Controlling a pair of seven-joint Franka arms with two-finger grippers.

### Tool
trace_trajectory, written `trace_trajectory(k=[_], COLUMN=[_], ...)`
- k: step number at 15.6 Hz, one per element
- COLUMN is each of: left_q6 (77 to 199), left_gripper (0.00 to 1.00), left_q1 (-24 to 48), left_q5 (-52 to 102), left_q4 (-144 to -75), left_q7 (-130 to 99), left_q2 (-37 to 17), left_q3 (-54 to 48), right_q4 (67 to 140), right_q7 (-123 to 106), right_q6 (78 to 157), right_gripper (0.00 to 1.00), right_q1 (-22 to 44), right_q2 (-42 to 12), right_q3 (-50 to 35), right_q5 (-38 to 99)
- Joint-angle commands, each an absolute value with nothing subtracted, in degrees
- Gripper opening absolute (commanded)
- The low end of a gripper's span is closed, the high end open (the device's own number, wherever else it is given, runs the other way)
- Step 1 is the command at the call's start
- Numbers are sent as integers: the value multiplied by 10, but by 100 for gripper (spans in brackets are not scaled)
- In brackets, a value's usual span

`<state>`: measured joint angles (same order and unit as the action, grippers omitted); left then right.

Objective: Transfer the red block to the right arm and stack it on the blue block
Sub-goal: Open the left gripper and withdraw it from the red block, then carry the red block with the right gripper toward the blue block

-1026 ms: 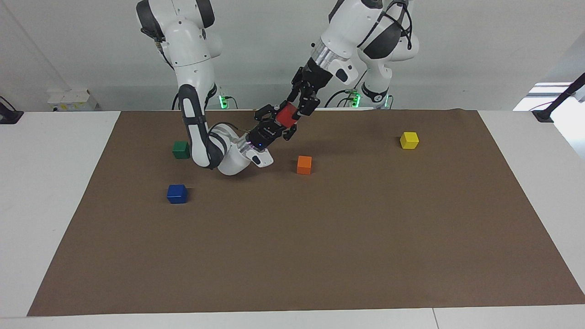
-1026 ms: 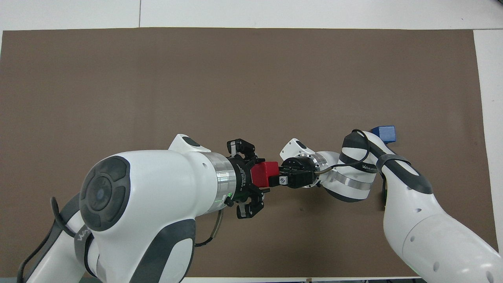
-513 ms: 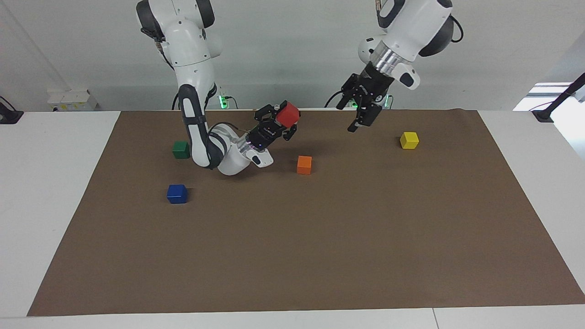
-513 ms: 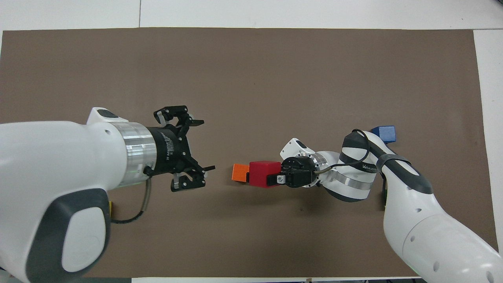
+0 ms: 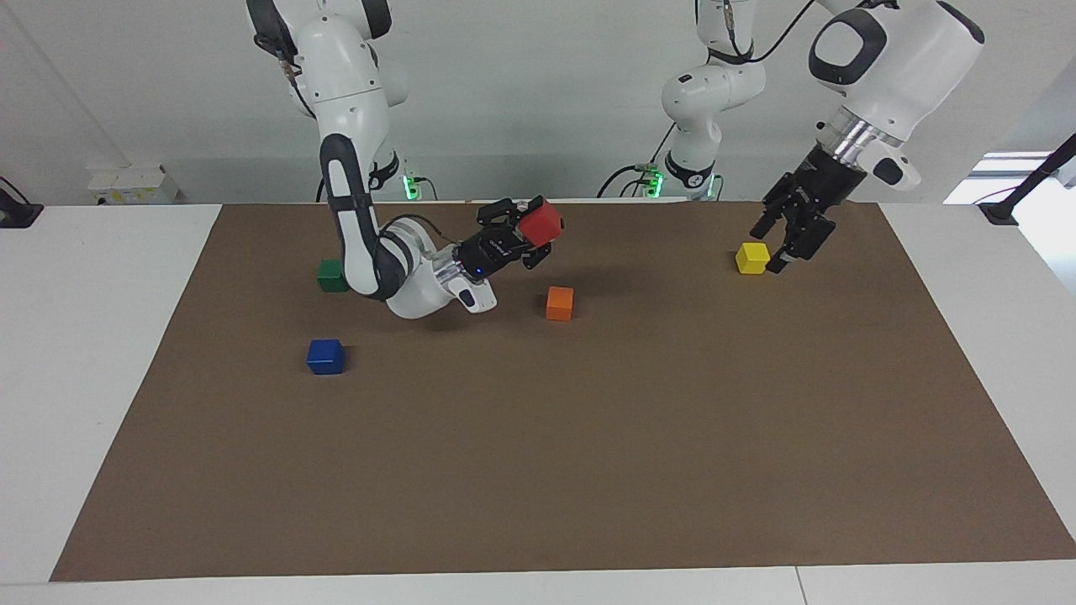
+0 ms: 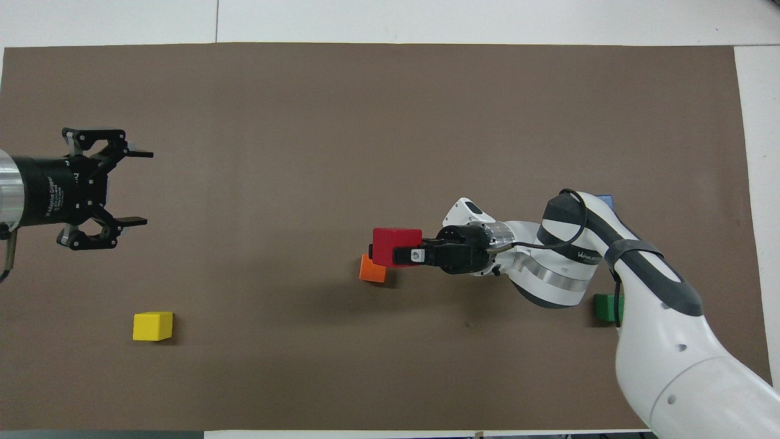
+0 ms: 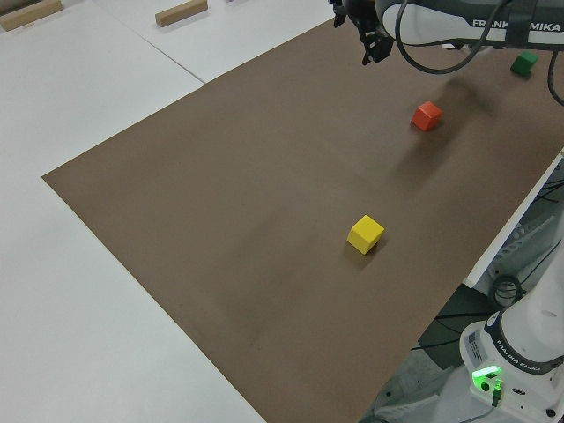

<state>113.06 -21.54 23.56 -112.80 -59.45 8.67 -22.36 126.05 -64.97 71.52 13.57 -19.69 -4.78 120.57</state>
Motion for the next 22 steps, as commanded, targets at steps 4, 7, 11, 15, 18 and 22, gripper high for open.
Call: trace_trajectory(k=[4,7,11,15,18,22], left_q6=[1136,1156,1099,1042,992,997], left_gripper=[100,100,100,100,100,100], left_q1=[-216,-216,-217,-213,-213,-206], left_q5=[44,-43,-69,-107,-103,-99], left_q4=[-1036,-991,-951,-946,-954,-979], left_q7=[-440,-358,-243,-104,-16,-17], left_q2=[-64,-101,-119,-103,-58,-45], left_q3=[-229,-229,-228,-229,-230,-232], right_q4=[1269,1246,1207,1152,1089,1097], right_q7=[-514,-405,-331,-252,-138,-41], right_q6=[895,957,972,973,973,1017], right_gripper=[0,0,0,0,0,0], right_q1=[90,61,14,-10,-4,1], right_q2=[-64,-10,1,-1,-4,-4], right_q3=[-47,-47,-46,-46,-47,-50], right_q5=[1080,951,744,542,363,194])
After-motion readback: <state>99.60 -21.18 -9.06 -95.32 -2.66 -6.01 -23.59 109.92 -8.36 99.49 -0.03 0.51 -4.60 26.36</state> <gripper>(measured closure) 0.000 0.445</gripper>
